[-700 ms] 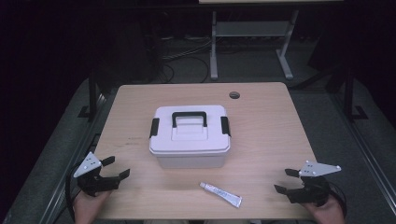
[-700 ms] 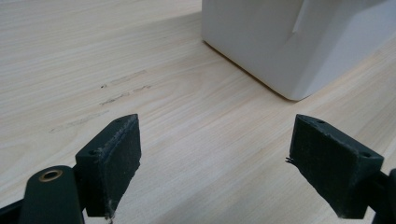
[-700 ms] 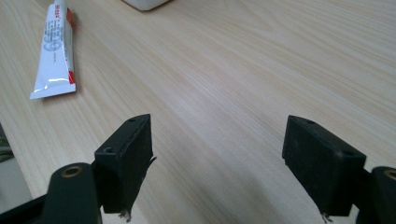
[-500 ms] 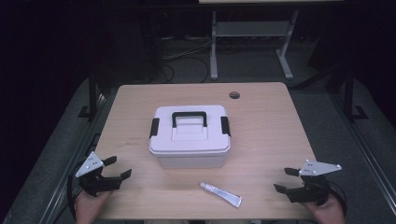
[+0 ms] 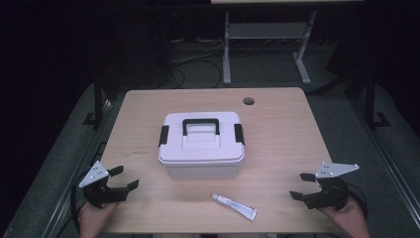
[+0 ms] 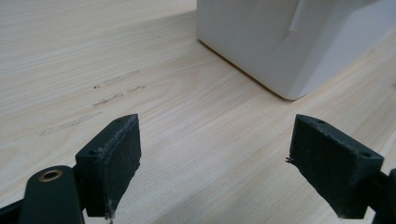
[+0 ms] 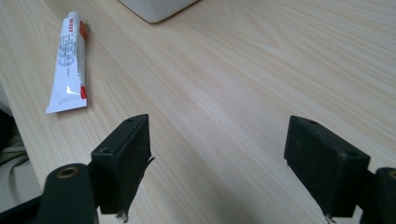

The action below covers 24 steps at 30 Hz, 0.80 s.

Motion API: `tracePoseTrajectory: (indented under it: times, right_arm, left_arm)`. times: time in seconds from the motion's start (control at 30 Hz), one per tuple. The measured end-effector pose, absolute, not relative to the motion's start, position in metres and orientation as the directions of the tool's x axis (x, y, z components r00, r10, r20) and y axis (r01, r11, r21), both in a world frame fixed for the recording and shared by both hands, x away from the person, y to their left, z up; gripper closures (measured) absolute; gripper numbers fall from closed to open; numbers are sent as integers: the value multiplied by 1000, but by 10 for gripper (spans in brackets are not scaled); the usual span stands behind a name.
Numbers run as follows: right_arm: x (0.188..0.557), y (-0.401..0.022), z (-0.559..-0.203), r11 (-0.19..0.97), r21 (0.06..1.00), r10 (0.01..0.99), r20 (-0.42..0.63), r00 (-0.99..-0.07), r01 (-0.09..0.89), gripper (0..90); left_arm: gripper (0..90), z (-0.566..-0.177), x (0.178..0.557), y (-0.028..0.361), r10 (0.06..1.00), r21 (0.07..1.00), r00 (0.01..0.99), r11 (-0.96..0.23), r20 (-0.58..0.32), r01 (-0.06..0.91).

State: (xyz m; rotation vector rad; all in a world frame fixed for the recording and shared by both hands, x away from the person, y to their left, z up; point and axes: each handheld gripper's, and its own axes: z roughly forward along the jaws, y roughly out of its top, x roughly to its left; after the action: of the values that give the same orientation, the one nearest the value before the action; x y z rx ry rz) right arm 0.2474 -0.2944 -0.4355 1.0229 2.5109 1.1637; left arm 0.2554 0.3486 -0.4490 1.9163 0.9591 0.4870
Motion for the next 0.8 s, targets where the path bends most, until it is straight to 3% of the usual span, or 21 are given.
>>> tracePoseTrajectory:
  times: [0.8]
  right_arm:
    - [284, -280, -397, 564, 667, 568, 114, -815, 487, 217]
  left_arm:
    - [159, -448, 255, 353, 783, 863, 620, -282, -47, 420]
